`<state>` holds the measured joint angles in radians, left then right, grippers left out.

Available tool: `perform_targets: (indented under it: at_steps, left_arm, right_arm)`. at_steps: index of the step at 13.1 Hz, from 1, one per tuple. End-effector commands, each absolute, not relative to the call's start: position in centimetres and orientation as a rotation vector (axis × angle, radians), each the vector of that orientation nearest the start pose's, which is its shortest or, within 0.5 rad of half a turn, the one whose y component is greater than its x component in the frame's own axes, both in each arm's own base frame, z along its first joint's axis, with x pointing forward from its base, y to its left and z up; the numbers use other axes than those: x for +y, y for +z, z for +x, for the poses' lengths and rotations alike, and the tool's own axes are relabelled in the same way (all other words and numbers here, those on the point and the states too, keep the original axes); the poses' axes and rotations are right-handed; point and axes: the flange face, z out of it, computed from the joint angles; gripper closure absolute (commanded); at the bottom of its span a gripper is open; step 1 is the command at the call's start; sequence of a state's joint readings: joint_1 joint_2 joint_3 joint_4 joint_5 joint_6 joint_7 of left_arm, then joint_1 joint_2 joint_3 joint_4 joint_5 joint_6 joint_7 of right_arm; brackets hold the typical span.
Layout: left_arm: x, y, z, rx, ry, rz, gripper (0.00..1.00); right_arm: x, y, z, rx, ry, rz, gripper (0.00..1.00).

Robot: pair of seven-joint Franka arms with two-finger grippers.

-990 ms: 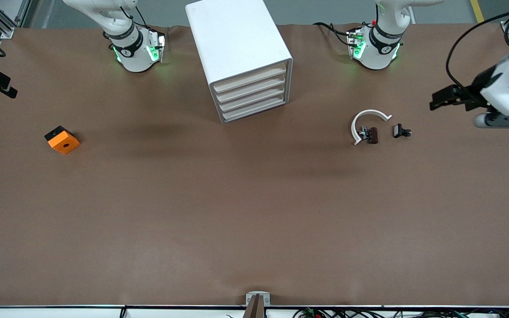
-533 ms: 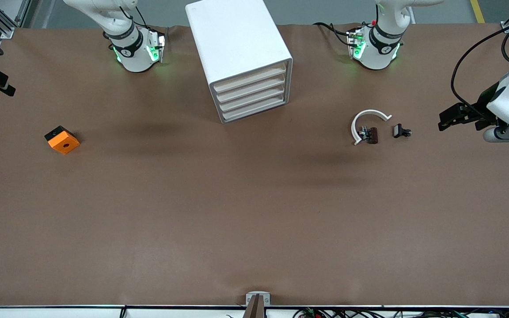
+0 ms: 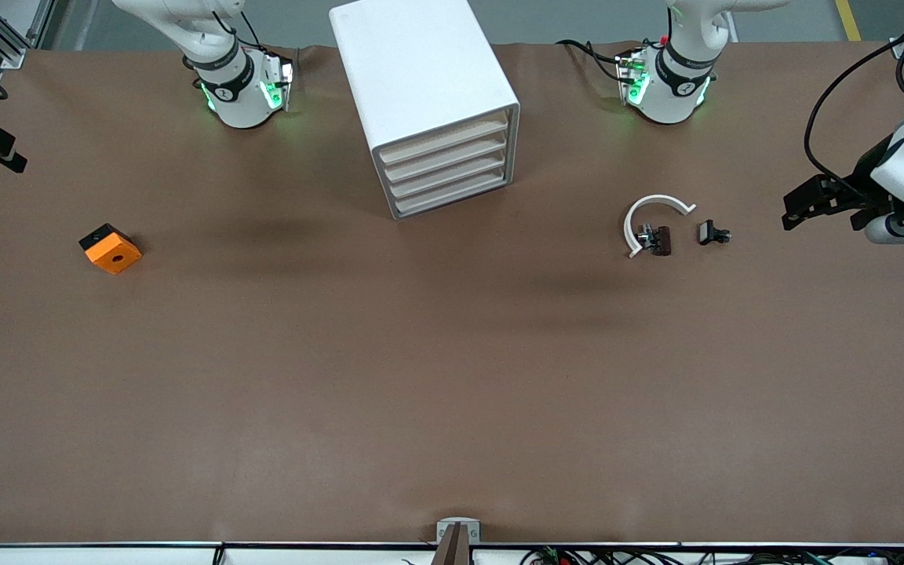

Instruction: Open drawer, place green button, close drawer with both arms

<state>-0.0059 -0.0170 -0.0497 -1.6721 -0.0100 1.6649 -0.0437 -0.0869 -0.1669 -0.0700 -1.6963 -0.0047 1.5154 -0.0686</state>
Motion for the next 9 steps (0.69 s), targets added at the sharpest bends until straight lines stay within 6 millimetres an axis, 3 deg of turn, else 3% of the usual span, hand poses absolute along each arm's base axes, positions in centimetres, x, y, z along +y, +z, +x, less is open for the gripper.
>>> perform_targets:
  at_steps: [1,5,9]
  left_arm:
    - [-3.0,60.6,55.4,0.016,-0.047,-3.126,0.00]
    - [-2.9,61.0,55.5,0.008,-0.022,-3.135,0.00]
    - [-2.9,60.9,55.3,0.012,0.002,-3.138,0.00]
  right_arm:
    - [-8.0,65.2,48.2,0.054,-0.008,-3.158,0.00]
    - [-6.7,65.3,48.3,0.017,-0.017,-3.153,0.00]
    - [-6.7,65.4,48.3,0.019,-0.020,-3.148,0.00]
